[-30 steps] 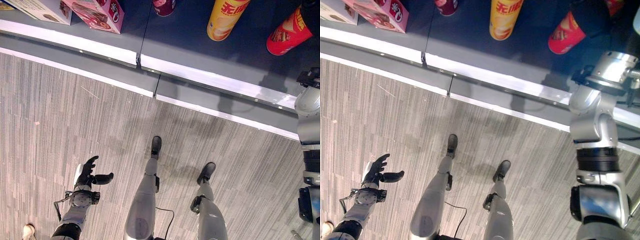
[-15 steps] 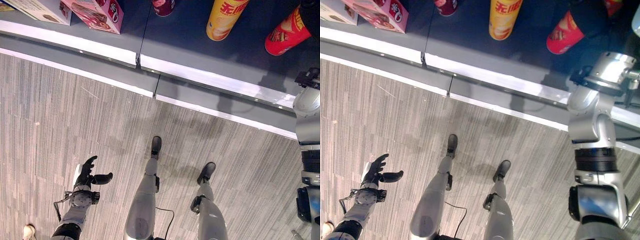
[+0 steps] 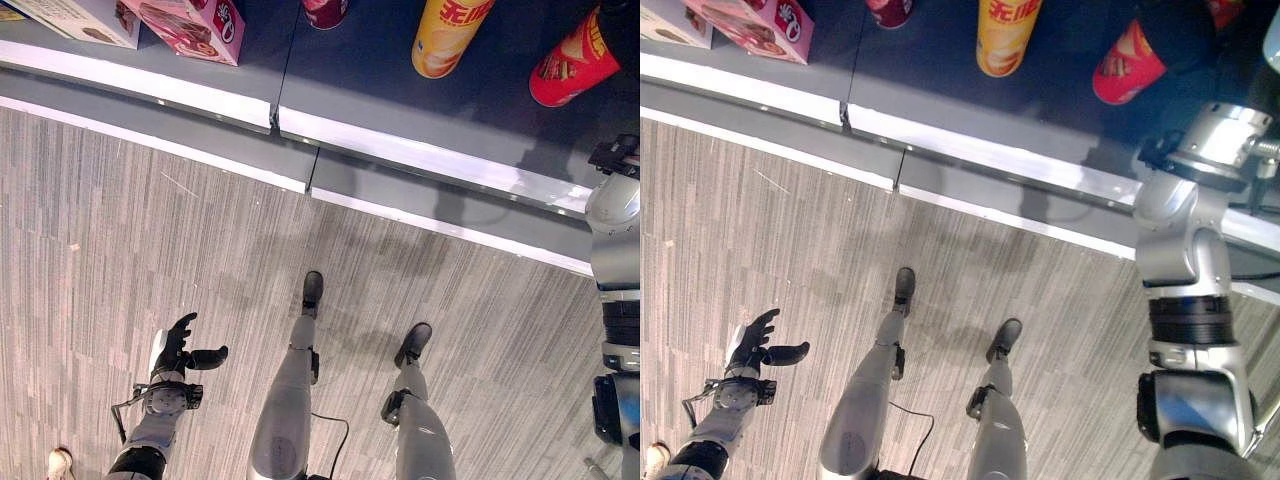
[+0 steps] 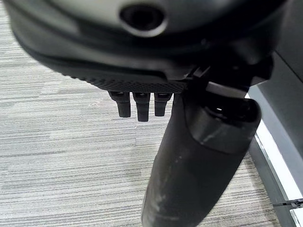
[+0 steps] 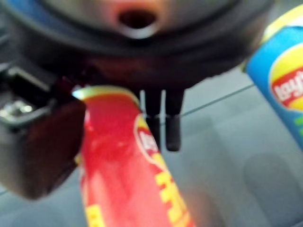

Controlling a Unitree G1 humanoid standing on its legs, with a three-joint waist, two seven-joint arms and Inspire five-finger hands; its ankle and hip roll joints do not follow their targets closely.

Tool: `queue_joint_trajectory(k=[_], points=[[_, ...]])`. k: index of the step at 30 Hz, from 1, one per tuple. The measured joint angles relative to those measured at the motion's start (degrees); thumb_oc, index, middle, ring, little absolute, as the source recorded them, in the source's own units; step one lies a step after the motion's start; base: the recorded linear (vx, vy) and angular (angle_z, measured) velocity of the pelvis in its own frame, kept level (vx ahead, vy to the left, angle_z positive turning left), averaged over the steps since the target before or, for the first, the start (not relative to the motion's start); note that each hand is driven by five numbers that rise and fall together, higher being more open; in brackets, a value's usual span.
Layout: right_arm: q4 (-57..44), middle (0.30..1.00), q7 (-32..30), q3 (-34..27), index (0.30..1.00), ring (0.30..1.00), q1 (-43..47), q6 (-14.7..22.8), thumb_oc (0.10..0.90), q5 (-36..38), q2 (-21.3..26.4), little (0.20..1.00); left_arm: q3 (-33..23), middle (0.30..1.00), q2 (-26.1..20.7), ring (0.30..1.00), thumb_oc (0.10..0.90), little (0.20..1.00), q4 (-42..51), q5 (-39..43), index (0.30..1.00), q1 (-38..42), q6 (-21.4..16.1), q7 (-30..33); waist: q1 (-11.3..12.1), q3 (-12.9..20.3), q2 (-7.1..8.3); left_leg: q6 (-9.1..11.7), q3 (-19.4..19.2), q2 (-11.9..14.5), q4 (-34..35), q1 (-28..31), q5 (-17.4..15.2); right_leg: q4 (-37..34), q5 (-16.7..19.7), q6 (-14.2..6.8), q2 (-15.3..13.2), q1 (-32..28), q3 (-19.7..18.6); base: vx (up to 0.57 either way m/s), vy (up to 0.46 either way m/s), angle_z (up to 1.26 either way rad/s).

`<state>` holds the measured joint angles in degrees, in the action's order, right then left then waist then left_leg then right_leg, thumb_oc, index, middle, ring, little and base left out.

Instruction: Put the goods on the table back onto the shelves and tidy them up.

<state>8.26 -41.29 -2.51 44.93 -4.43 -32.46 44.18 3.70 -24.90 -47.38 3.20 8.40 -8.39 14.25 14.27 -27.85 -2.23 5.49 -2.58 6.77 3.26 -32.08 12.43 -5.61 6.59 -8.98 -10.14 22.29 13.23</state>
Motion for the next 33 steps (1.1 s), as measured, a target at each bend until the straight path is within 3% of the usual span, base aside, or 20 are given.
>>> queue_joint_trajectory(k=[33], points=[[-0.5,0.900,2.3,0.0,0.900,0.900,-0.3,0.5,0.800,0.3,-0.3,0.900,0.0,0.900,0.8,0.900,0.800,0.900,-1.5,0.0,0.900,1.1,0.1,0.0,-0.6,0.0,0.00,0.0,0.0,0.0,-0.9,0.0,0.0,0.0,0.1,0.1,0.0,-0.7,0.2,0.00,0.000,0.00]])
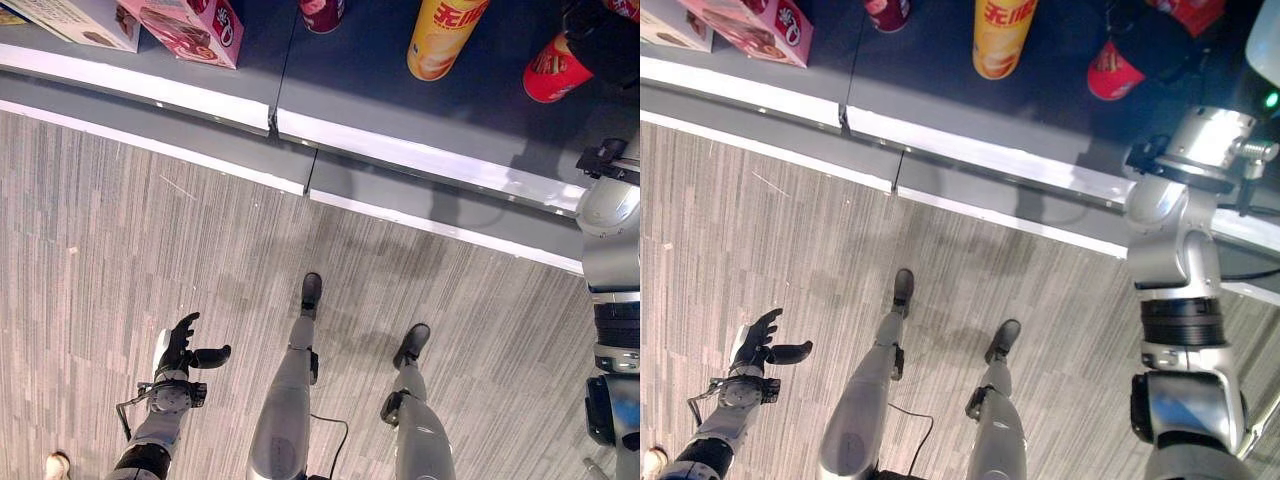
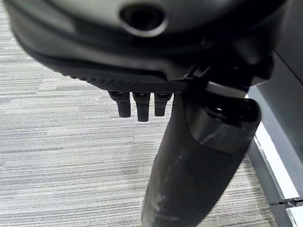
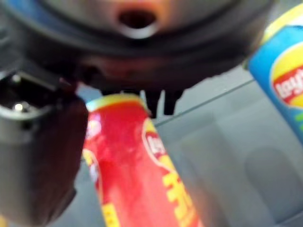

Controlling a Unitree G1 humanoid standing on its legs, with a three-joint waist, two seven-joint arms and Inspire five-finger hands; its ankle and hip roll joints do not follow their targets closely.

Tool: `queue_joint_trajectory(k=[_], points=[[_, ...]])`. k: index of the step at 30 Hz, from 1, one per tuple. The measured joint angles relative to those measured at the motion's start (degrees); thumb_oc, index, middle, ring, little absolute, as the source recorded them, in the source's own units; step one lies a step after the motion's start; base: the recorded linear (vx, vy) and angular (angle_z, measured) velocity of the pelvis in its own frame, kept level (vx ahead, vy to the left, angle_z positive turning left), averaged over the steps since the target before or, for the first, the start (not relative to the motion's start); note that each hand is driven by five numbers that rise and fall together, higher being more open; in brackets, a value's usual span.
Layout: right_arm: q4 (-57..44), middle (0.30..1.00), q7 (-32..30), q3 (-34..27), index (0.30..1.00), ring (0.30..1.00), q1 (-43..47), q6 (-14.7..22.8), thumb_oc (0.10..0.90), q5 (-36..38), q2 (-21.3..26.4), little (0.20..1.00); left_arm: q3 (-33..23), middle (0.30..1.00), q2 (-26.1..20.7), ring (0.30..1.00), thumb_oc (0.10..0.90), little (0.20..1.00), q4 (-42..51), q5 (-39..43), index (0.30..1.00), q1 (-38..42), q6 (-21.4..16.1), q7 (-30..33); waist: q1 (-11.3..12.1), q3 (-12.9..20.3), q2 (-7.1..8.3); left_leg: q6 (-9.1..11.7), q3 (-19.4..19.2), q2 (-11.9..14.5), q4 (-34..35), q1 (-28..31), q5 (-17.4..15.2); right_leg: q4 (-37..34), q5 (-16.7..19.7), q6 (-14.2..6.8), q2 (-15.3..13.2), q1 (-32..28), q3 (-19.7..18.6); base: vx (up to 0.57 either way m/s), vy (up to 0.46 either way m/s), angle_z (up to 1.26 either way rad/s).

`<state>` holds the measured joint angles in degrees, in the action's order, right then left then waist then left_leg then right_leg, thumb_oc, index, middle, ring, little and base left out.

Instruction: Put the goods on the table back onto the shelves and tidy them up.

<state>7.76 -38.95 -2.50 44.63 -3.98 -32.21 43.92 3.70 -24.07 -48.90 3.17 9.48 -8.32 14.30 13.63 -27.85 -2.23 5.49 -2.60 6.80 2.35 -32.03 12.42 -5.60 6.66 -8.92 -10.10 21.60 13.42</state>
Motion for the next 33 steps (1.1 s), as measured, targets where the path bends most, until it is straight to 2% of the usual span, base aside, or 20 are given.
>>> queue_joint_trajectory(k=[6,11,14,16,17,19,22,24,28,29,31,32,33], points=[[-2.2,0.900,0.3,0.0,0.900,0.900,-0.2,0.0,0.800,0.0,0.1,0.900,0.0,0.900,0.0,0.900,0.800,0.900,-0.3,-0.1,0.900,0.1,0.2,0.0,-0.1,0.0,0.02,0.0,0.0,0.1,0.1,2.1,0.0,0.0,0.1,0.1,0.1,-2.0,0.1,0.02,-0.003,0.00],[-6.7,0.900,1.5,0.0,0.900,0.900,-2.4,1.8,0.800,0.3,0.5,0.900,0.0,0.900,0.1,0.900,0.800,0.900,-0.7,-1.1,0.900,0.5,1.2,0.0,-0.7,0.1,0.25,0.0,0.0,0.3,0.4,5.3,0.0,0.0,0.1,0.1,0.3,-5.1,0.2,0.06,0.011,-0.01],[-12.5,0.900,5.4,-0.5,0.900,0.900,-11.3,3.2,0.800,1.3,0.4,0.900,-0.4,0.900,0.3,0.900,0.800,0.900,-2.4,-1.7,0.900,1.0,2.6,-0.1,-1.7,0.3,1.24,0.0,-0.2,0.3,1.1,8.8,-0.1,0.0,0.1,0.2,0.3,-8.3,0.4,0.15,0.069,0.01],[-14.2,0.900,7.8,0.1,0.900,0.900,-17.3,4.9,0.800,1.7,-1.7,0.900,-2.2,0.900,0.4,0.900,0.800,0.900,-4.1,-2.7,0.900,0.0,2.9,-0.1,-2.0,2.1,3.20,0.3,-1.0,0.5,2.0,10.9,-0.4,0.0,0.0,0.1,0.3,-9.4,0.2,0.08,0.058,-0.17],[-15.2,0.900,10.2,0.8,0.900,0.900,-21.5,6.2,0.800,2.5,-3.9,0.900,-3.6,0.900,0.2,0.900,0.800,0.900,-5.2,-3.5,0.900,-1.1,3.7,-0.1,-2.8,4.6,5.18,0.5,-1.7,0.5,2.2,11.2,-0.7,0.0,-0.3,0.3,0.2,-9.1,-0.1,0.07,0.054,-0.23],[-17.0,0.900,13.2,0.8,0.900,0.900,-27.2,7.4,0.800,4.4,-6.4,0.900,-4.7,0.900,0.5,0.900,0.800,0.900,-6.3,-3.8,0.900,-1.6,4.5,-0.2,-3.9,6.0,7.01,0.4,-2.3,0.6,2.4,12.5,-0.7,0.0,-0.3,0.3,0.3,-10.1,-0.5,0.05,0.053,-0.17],[-17.4,0.900,16.8,0.1,0.900,0.900,-31.6,8.9,0.800,8.2,-7.0,0.900,-5.2,0.900,1.3,0.900,0.800,0.900,-6.4,-4.1,0.900,-2.2,4.7,-0.7,-5.4,7.9,8.45,0.5,-3.4,0.7,2.6,13.5,-0.9,0.0,-0.2,0.3,0.2,-10.2,-1.3,0.05,0.078,-0.19],[-17.8,0.900,20.8,-1.4,0.900,0.900,-37.1,10.6,0.800,12.8,-8.2,0.900,-7.6,0.900,2.4,0.900,0.800,0.900,-7.4,-5.3,0.900,-3.1,4.9,-1.4,-6.0,9.1,9.39,0.5,-5.4,0.8,2.7,15.9,-1.5,0.0,-0.2,0.4,0.1,-11.4,-3.1,0.02,0.053,-0.36],[-17.7,0.900,23.1,-3.4,0.900,0.900,-42.9,10.9,0.800,15.8,-8.9,0.900,-7.5,0.900,2.7,0.900,0.800,0.900,-8.1,-5.7,0.900,-4.8,5.0,-1.6,-9.4,12.1,9.19,0.6,-7.1,1.4,2.7,18.0,-2.3,0.0,-0.1,0.4,0.5,-12.0,-4.4,0.03,0.105,-0.37],[-18.0,0.900,24.1,-8.3,0.900,0.900,-48.3,11.6,0.800,18.5,-14.2,0.900,-10.1,0.900,4.5,0.900,0.800,0.900,-10.1,-5.7,0.900,-6.9,6.0,-1.6,-10.6,15.1,9.14,0.7,-10.5,1.6,2.7,21.9,-3.7,0.0,-0.1,0.5,0.4,-13.5,-7.8,-0.01,0.145,-0.79],[-18.1,0.900,24.0,-9.7,0.900,0.900,-51.4,11.1,0.800,20.9,-13.9,0.900,-8.8,0.900,4.8,0.900,0.800,0.900,-10.2,-5.7,0.900,-8.4,6.2,-1.6,-14.1,17.6,8.71,0.9,-11.4,1.4,2.7,23.1,-4.3,0.0,-0.1,0.4,0.6,-13.8,-8.4,-0.03,0.130,-0.58],[-18.0,0.900,24.5,-10.3,0.900,0.900,-51.9,11.1,0.800,22.0,-14.7,0.900,-9.0,0.900,4.8,0.900,0.800,0.900,-10.3,-5.7,0.900,-9.5,6.2,-1.8,-14.7,18.6,8.82,0.9,-12.9,1.3,2.7,23.9,-4.6,0.0,0.1,0.3,0.6,-13.8,-9.5,-0.08,0.138,-0.79],[-17.8,0.900,24.8,-10.8,0.900,0.900,-52.1,11.1,0.800,23.7,-15.3,0.900,-9.1,0.900,4.7,0.900,0.800,0.900,-10.3,-5.7,0.900,-10.1,6.2,-2.3,-15.6,19.1,9.31,0.9,-15.7,1.6,2.7,25.8,-5.3,0.0,0.7,0.4,1.0,-13.7,-12.3,-0.08,0.099,-0.92]])
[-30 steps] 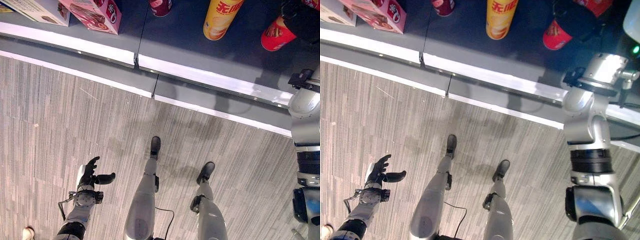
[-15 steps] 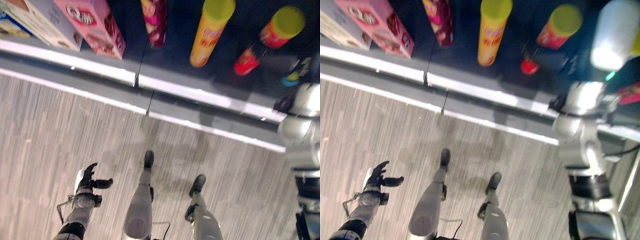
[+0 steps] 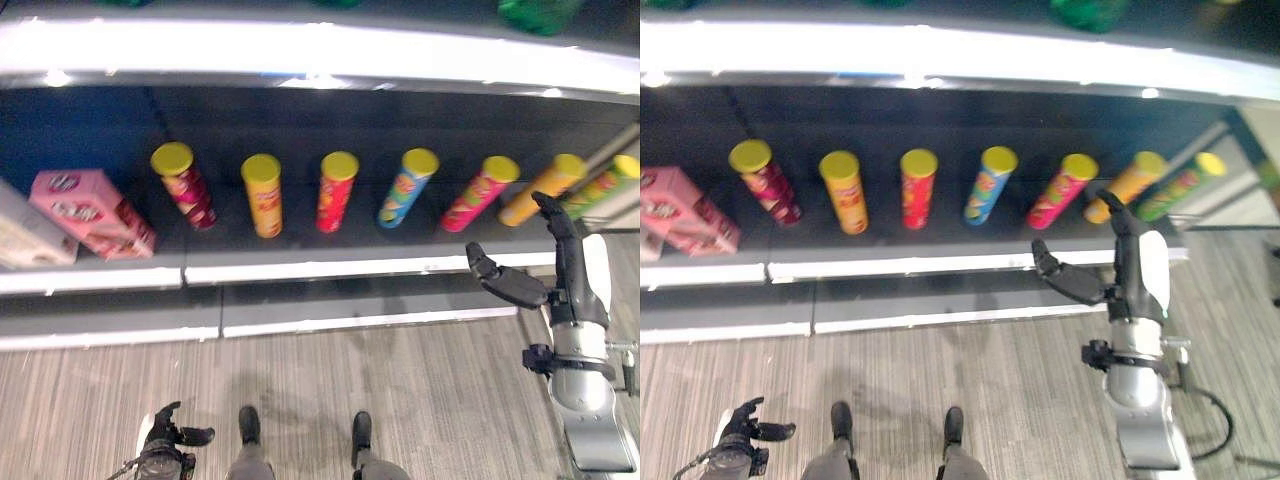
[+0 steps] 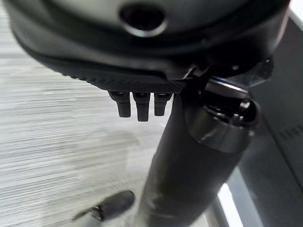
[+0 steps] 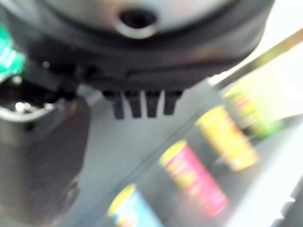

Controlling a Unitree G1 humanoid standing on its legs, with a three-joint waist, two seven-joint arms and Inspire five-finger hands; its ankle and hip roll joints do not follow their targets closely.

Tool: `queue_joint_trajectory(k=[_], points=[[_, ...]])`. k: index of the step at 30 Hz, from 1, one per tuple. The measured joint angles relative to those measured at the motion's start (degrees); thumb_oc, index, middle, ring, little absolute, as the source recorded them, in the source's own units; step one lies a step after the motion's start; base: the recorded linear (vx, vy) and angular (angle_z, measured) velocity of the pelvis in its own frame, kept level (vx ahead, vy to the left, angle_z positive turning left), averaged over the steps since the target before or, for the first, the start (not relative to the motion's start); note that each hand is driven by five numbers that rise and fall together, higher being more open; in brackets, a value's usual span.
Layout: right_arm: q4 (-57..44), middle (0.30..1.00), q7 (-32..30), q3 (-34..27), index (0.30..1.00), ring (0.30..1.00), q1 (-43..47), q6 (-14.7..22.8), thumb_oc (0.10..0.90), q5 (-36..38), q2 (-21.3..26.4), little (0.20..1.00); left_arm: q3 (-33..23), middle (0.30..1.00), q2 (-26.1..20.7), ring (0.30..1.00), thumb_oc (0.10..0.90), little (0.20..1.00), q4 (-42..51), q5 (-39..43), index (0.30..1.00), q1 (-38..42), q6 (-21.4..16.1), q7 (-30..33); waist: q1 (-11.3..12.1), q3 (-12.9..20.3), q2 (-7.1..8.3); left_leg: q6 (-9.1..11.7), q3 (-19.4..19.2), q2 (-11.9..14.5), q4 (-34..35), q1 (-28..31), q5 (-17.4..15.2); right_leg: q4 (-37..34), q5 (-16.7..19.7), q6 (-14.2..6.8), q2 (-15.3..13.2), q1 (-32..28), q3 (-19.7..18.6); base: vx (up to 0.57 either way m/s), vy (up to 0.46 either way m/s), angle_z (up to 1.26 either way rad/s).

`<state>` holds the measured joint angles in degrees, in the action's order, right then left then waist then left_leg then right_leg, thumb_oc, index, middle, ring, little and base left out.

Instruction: Put the goods on the table back onto the shelves and tidy them up.

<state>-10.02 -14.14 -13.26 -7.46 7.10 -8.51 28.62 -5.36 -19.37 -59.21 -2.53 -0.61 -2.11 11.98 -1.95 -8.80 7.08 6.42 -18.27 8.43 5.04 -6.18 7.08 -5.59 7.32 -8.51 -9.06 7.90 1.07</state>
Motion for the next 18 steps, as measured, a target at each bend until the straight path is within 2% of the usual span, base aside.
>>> queue_joint_trajectory(k=[3,5,6,7,8,9,10,11,12,13,14,16,17,18], points=[[0.2,0.900,0.0,-1.3,0.900,0.900,-0.6,0.0,0.800,2.1,-0.7,0.900,-0.2,0.900,-0.1,0.900,0.800,0.900,-0.2,0.0,0.900,0.3,-0.4,-0.2,-1.7,1.3,0.32,0.2,-3.6,0.5,0.2,1.4,-1.4,0.0,1.4,-0.4,0.2,1.5,-3.2,-0.05,0.088,-0.77],[0.6,0.900,0.0,-1.5,0.900,0.900,-1.0,0.0,0.800,2.9,-0.9,0.900,-0.3,0.900,-0.2,0.900,0.800,0.900,-0.2,0.0,0.900,0.9,-0.5,-0.3,-3.2,1.8,0.40,0.2,-4.2,0.6,0.3,1.4,-1.5,0.0,1.7,-0.2,0.3,1.9,-3.2,-0.09,0.091,-0.55],[2.3,0.900,0.0,-0.5,0.900,0.900,-0.2,0.4,0.800,3.1,-2.0,0.900,0.2,0.900,-0.4,0.900,0.800,0.900,0.1,0.0,0.900,0.9,-0.6,-0.5,-3.3,2.1,0.37,0.0,-6.2,1.3,0.0,2.2,-1.9,2.9,2.8,-0.9,1.8,4.9,-4.4,-0.13,0.182,-0.92],[3.3,0.900,-0.1,-0.2,0.900,0.900,-0.4,0.5,0.800,3.3,-2.5,0.900,0.3,0.900,-0.4,0.900,0.800,0.900,0.0,0.0,0.900,1.1,-0.2,-1.0,-3.5,2.2,0.49,0.1,-7.7,0.9,-0.5,2.8,-2.2,4.5,3.3,-1.2,2.8,5.9,-4.0,-0.15,0.198,-1.24],[4.8,0.900,-0.2,0.7,0.900,0.900,0.6,0.5,0.800,3.4,-2.4,0.900,0.7,0.900,-0.5,0.900,0.800,0.900,0.6,0.0,0.900,0.9,0.1,-1.5,-2.2,1.4,0.16,-0.8,-10.3,1.5,-2.2,3.4,-3.8,6.7,5.4,-2.7,3.6,8.0,0.8,-0.11,0.085,-1.52],[6.7,0.900,-0.1,2.1,0.900,0.900,2.3,0.4,0.800,3.4,-2.3,0.900,1.1,0.900,-0.6,0.900,0.800,0.900,1.7,0.0,0.900,0.4,0.0,-1.7,-0.1,0.0,-0.06,-2.5,-11.4,2.4,-3.8,4.3,-6.2,7.1,9.6,-4.8,4.1,9.5,6.8,-0.06,-0.073,-1.83],[7.1,0.900,-0.1,2.8,0.900,0.900,3.2,0.2,0.800,3.7,-1.7,0.900,2.3,0.900,-0.4,0.900,0.800,0.900,2.2,0.0,0.900,-0.2,0.0,-1.9,1.2,-0.7,-0.83,-3.5,-12.6,3.5,-5.2,4.7,-6.2,6.9,10.4,-4.9,3.8,9.4,14.7,-0.04,-0.165,-1.65],[7.4,0.900,-0.1,2.6,0.900,0.900,0.3,-0.1,0.800,4.0,-0.1,0.900,2.2,0.900,1.1,0.900,0.800,0.900,3.1,0.0,0.900,-1.1,-0.1,-2.5,0.5,-0.8,-2.74,-2.4,-13.8,3.7,-6.4,6.4,-6.9,15.7,0.3,0.9,-1.1,8.3,29.1,0.09,-0.218,-1.04],[7.3,0.900,0.0,2.5,0.900,0.900,-1.5,-0.4,0.800,4.1,0.4,0.900,2.2,0.900,1.3,0.900,0.800,0.900,3.9,0.0,0.900,-1.6,-0.4,-2.6,0.5,-0.7,-3.31,-1.9,-14.3,3.7,-6.4,7.3,-7.5,18.0,-1.4,0.7,-2.6,7.0,30.0,0.18,-0.216,-0.51],[7.3,0.900,0.0,2.4,0.900,0.900,-3.3,-0.4,0.800,4.2,0.5,0.900,1.7,0.900,1.1,0.900,0.800,0.900,3.9,0.0,0.900,-2.0,-0.2,-2.6,0.1,-0.2,-3.20,-1.4,-14.6,3.9,-7.1,7.4,-7.8,17.5,-2.9,-1.4,-3.3,5.4,28.3,0.18,-0.144,-0.43],[7.3,0.900,0.2,2.5,0.900,0.900,-3.9,-0.5,0.800,4.1,0.4,0.900,0.1,0.900,1.0,0.900,0.800,0.900,3.4,0.0,0.900,-2.1,0.0,-2.7,0.0,-0.2,-2.89,-0.2,-15.9,4.4,-7.2,8.0,-7.9,17.3,-5.3,-3.1,-2.4,5.5,25.5,0.27,-0.219,-0.59],[7.2,0.900,0.9,2.6,0.900,0.900,-4.3,-0.6,0.800,4.1,0.4,0.900,-2.2,0.900,1.1,0.900,0.800,0.900,2.1,0.0,0.900,-4.2,0.8,-2.6,0.6,0.0,-3.54,0.8,-19.0,5.9,-7.2,10.5,-7.8,17.2,-6.8,-0.5,-0.4,4.8,23.2,0.21,-0.210,-0.75],[7.2,0.900,0.9,0.3,0.900,0.900,-6.3,-0.6,0.800,4.4,0.5,0.900,-1.7,0.900,1.9,0.900,0.800,0.900,0.9,-0.1,0.900,-5.2,1.7,-2.7,-0.3,0.6,-4.93,2.1,-20.0,7.5,-7.4,12.7,-7.7,17.3,-8.2,2.4,1.9,3.4,22.7,0.18,-0.233,-0.53],[7.3,0.900,0.9,-1.3,0.900,0.900,-6.9,-0.9,0.800,4.5,0.6,0.900,-1.2,0.900,2.1,0.900,0.800,0.900,0.9,-0.1,0.900,-5.7,1.7,-3.0,-0.2,0.9,-5.35,2.3,-20.7,8.1,-8.0,13.5,-7.4,17.4,-8.7,4.3,3.0,2.9,22.0,0.22,-0.303,-0.49]])
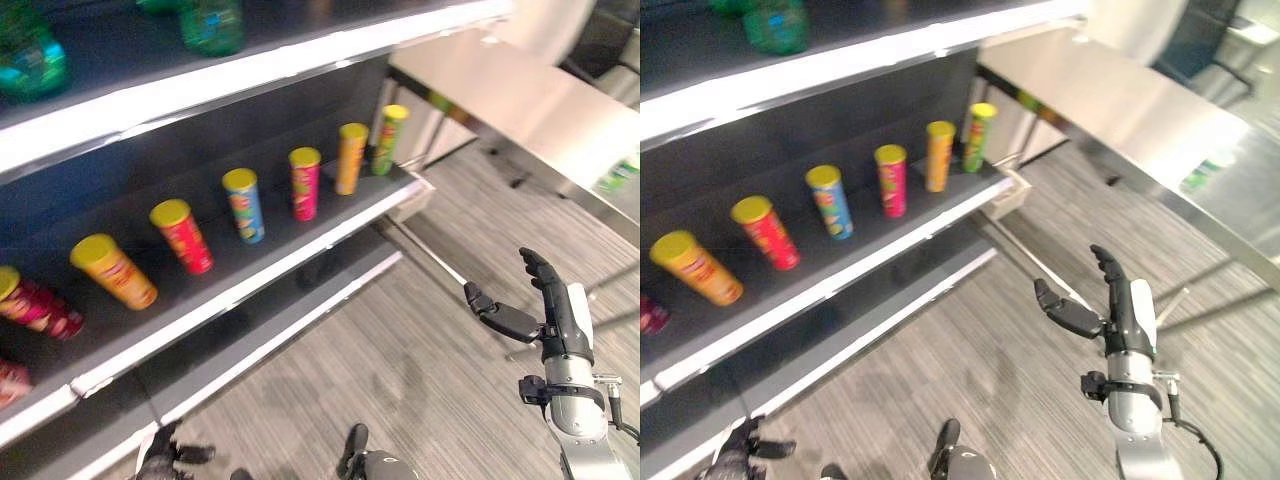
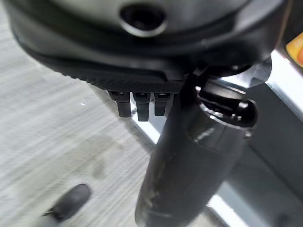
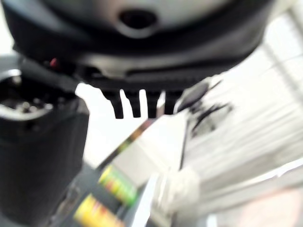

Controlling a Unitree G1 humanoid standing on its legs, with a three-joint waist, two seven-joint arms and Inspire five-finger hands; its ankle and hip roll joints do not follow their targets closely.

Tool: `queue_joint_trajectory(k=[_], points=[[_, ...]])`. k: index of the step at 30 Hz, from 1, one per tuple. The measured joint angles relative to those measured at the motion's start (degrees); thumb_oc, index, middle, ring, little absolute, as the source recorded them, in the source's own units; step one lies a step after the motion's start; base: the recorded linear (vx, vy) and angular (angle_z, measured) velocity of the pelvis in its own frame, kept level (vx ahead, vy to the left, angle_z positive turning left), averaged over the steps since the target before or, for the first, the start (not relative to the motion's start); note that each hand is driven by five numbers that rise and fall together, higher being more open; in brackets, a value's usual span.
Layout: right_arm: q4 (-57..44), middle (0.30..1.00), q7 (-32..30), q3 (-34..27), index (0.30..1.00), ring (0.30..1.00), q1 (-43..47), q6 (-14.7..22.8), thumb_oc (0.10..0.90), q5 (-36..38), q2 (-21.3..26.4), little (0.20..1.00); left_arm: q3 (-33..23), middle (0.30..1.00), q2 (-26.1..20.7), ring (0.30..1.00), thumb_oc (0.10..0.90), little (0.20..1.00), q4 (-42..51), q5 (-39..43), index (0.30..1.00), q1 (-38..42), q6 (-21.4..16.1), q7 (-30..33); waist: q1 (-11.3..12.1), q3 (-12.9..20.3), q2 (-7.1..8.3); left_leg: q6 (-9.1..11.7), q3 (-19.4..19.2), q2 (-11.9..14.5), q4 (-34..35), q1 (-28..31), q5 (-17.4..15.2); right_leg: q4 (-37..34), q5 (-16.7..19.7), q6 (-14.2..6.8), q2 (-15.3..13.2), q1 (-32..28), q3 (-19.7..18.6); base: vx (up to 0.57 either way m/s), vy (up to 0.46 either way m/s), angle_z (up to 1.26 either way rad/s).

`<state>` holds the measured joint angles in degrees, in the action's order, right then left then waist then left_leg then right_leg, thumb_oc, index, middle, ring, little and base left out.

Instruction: Put the goods on the table back onto the shelves and tidy them up.

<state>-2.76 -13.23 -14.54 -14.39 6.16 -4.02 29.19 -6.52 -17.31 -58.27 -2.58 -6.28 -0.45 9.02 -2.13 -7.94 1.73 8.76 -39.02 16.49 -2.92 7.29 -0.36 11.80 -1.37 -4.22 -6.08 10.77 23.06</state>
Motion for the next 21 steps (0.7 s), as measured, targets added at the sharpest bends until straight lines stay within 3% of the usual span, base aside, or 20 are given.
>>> queue_joint_trajectory(k=[2,4,5,6,7,8,10,11,13,14,16,17,18,19,20,21], points=[[0.0,0.900,-0.4,-3.4,0.900,0.900,-1.0,-0.4,0.800,0.8,0.5,0.900,1.1,0.900,0.6,0.900,0.800,0.900,-0.2,-0.5,0.900,-0.4,0.6,-1.0,-1.4,1.2,-1.50,1.8,-1.4,3.1,-1.2,1.7,0.9,0.3,-1.9,2.2,3.5,-0.5,0.0,0.14,-0.226,-0.43],[-0.3,0.900,-0.8,-4.5,0.900,0.900,-1.3,-0.4,0.800,0.9,0.8,0.900,1.5,0.900,0.3,0.900,0.800,0.900,-0.1,-1.2,0.900,-0.6,0.7,-1.6,-0.9,2.6,-1.19,0.6,-1.8,7.3,-5.3,2.4,1.7,0.0,-2.6,4.8,6.6,-1.5,-1.8,0.12,-0.197,-0.68],[-0.3,0.900,-0.8,-5.1,0.900,0.900,-1.3,-0.4,0.800,1.0,1.2,0.900,1.7,0.900,0.4,0.900,0.800,0.900,0.7,-1.6,0.900,0.2,0.7,-2.0,-1.6,2.9,-1.30,1.1,-1.0,8.4,-6.8,2.7,2.7,0.1,-3.2,5.1,8.6,-1.5,-2.6,0.12,-0.202,-0.88],[-0.3,0.900,-0.7,-4.8,0.900,0.900,-0.6,-0.4,0.800,1.0,1.4,0.900,1.9,0.900,0.2,0.900,0.800,0.900,1.5,-2.0,0.900,0.3,0.6,-2.2,-1.1,3.0,-1.08,1.0,0.3,10.1,-10.4,2.8,3.1,0.0,-3.3,6.1,9.8,-1.8,-4.8,0.00,-0.123,-1.13],[-0.5,0.900,-0.7,-4.1,0.900,0.900,0.0,-0.3,0.800,1.1,1.7,0.900,2.0,0.900,0.1,0.900,0.800,0.900,2.2,-2.0,0.900,0.3,0.7,-2.2,0.3,3.2,-0.21,-0.3,5.6,11.0,-16.2,1.5,3.8,-0.3,-2.1,9.6,11.2,-2.4,-9.1,0.04,-0.097,-1.47],[-0.8,0.900,-0.7,-3.3,0.900,0.900,0.8,-0.3,0.800,1.2,2.2,0.900,2.1,0.900,0.3,0.900,0.800,0.900,2.5,-2.0,0.900,0.2,0.7,-2.1,0.8,3.2,0.42,-0.6,13.1,9.2,-19.8,-0.4,1.3,-2.0,-1.1,11.7,12.0,-3.5,-12.1,0.07,-0.057,-1.57],[-1.3,0.900,-0.7,-1.0,0.900,0.900,2.3,-0.3,0.800,2.0,2.7,0.900,2.3,0.900,0.4,0.900,0.800,0.900,3.5,-2.0,0.900,-0.4,0.3,-2.3,1.9,3.0,1.84,-1.4,22.9,1.2,-20.3,-2.9,-5.4,-5.5,0.9,11.4,11.8,-5.4,-17.3,0.13,0.000,-1.39],[-1.4,0.900,-0.6,0.0,0.900,0.900,2.6,-0.3,0.800,2.4,3.2,0.900,2.9,0.900,0.5,0.900,0.800,0.900,3.1,-1.8,0.900,0.2,0.2,-2.4,2.3,2.8,1.98,-1.2,26.8,-2.6,-18.8,-4.9,-6.8,-7.8,1.2,10.2,11.6,-7.5,-19.4,0.12,0.038,-1.08],[-1.4,0.900,-0.7,0.3,0.900,0.900,1.6,-0.6,0.800,3.1,3.3,0.900,4.3,0.900,0.6,0.900,0.800,0.900,3.2,-1.4,0.900,1.4,-0.2,-2.4,1.2,2.7,1.99,-0.7,27.8,-3.7,-16.2,-9.9,-6.4,-9.3,1.3,11.1,12.2,-10.1,-19.0,0.10,0.059,-0.52],[-1.5,0.900,-0.7,0.7,0.900,0.900,1.8,-0.6,0.800,3.1,3.8,0.900,5.9,0.900,0.5,0.900,0.800,0.900,3.2,-1.2,0.900,1.8,-1.0,-2.4,2.1,2.8,1.79,-0.6,28.7,-4.9,-10.9,-11.8,-5.9,-9.2,0.3,11.2,12.3,-10.3,-20.4,0.07,0.042,-0.40],[-1.6,0.900,-0.7,0.8,0.900,0.900,2.1,-0.5,0.800,3.1,4.2,0.900,6.6,0.900,0.9,0.900,0.800,0.900,3.1,-0.7,0.900,2.3,-1.1,-2.5,3.0,2.6,1.32,0.9,29.5,-5.8,-8.6,-14.5,-4.9,-9.0,0.1,11.4,12.3,-10.4,-21.1,0.08,0.022,-0.51],[-1.5,0.900,-0.7,1.3,0.900,0.900,3.1,-0.5,0.800,3.1,4.9,0.900,7.9,0.900,1.7,0.900,0.800,0.900,2.5,-0.2,0.900,3.1,-1.3,-2.5,4.6,2.2,0.44,1.0,33.3,-8.5,-3.7,-16.9,-2.6,-9.5,0.2,11.0,12.5,-10.9,-23.5,0.14,0.029,-0.36],[-1.5,0.900,-0.8,1.4,0.900,0.900,3.3,-0.5,0.800,3.1,5.1,0.900,8.3,0.900,2.1,0.900,0.800,0.900,1.6,-0.1,0.900,3.3,-1.3,-2.5,4.6,2.0,0.02,0.7,33.6,-8.4,-3.1,-18.2,-1.8,-10.7,-0.2,11.8,12.4,-11.6,-23.6,0.19,0.029,-0.32],[-1.4,0.900,-0.8,1.6,0.900,0.900,3.8,-0.5,0.800,3.1,5.2,0.900,8.7,0.900,2.6,0.900,0.800,0.900,0.8,0.1,0.900,4.0,-1.3,-2.5,5.0,1.7,-0.57,0.9,33.9,-9.3,-1.5,-18.9,-1.1,-11.3,0.4,11.1,12.3,-12.1,-23.6,0.17,0.019,-0.06],[-1.4,0.900,-0.7,2.0,0.900,0.900,4.7,-0.4,0.800,3.1,6.2,0.900,8.8,0.900,4.1,0.900,0.800,0.900,-0.5,0.3,0.900,4.1,-0.9,-2.6,6.0,0.1,-1.99,0.1,34.3,-11.2,1.3,-20.7,0.8,-12.6,0.8,11.3,12.2,-13.7,-23.2,0.22,0.032,-0.06],[-1.4,0.900,-0.7,1.6,0.900,0.900,4.8,-0.4,0.800,3.1,6.5,0.900,8.8,0.900,4.7,0.900,0.800,0.900,-0.6,0.3,0.900,4.1,-0.8,-2.6,6.2,-0.6,-2.92,-0.1,34.0,-11.4,1.7,-21.3,1.4,-12.8,0.9,11.4,12.3,-14.7,-23.1,0.25,0.056,0.00]])
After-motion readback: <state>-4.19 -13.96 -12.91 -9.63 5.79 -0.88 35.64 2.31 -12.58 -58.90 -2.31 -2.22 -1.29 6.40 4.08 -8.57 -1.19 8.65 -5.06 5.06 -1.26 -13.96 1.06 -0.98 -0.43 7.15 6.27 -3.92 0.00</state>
